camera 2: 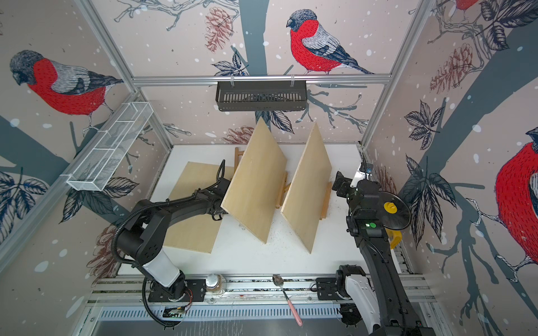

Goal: Disassemble the easel
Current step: Adjust the drawing board at the center of the board.

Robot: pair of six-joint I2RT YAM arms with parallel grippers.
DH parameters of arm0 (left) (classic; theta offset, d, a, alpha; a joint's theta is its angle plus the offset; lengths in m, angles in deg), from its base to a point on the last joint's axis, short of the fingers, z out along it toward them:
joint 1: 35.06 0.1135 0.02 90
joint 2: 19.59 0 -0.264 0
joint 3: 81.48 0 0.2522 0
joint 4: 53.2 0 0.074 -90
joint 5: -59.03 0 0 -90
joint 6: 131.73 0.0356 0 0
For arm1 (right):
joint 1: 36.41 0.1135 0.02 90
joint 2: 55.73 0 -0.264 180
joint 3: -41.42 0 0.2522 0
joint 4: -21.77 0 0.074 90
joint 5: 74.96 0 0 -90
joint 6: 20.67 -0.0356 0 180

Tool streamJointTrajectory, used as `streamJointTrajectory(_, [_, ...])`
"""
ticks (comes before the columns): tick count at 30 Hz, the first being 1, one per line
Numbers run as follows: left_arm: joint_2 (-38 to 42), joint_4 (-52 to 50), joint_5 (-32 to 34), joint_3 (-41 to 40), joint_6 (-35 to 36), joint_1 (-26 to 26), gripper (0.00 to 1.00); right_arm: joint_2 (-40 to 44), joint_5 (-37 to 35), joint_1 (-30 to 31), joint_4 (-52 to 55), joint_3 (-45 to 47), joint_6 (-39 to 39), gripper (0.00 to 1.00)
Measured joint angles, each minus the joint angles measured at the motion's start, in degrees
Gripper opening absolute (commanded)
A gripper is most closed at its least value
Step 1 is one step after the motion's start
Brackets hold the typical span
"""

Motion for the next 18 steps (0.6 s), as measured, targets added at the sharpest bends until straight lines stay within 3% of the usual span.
streamJointTrajectory(18, [1.2,-1.4,-0.2,-0.1,-0.7,-0.1,0.26,0.6,0.7,0.0,-0.2,0.5,0.0,0.89])
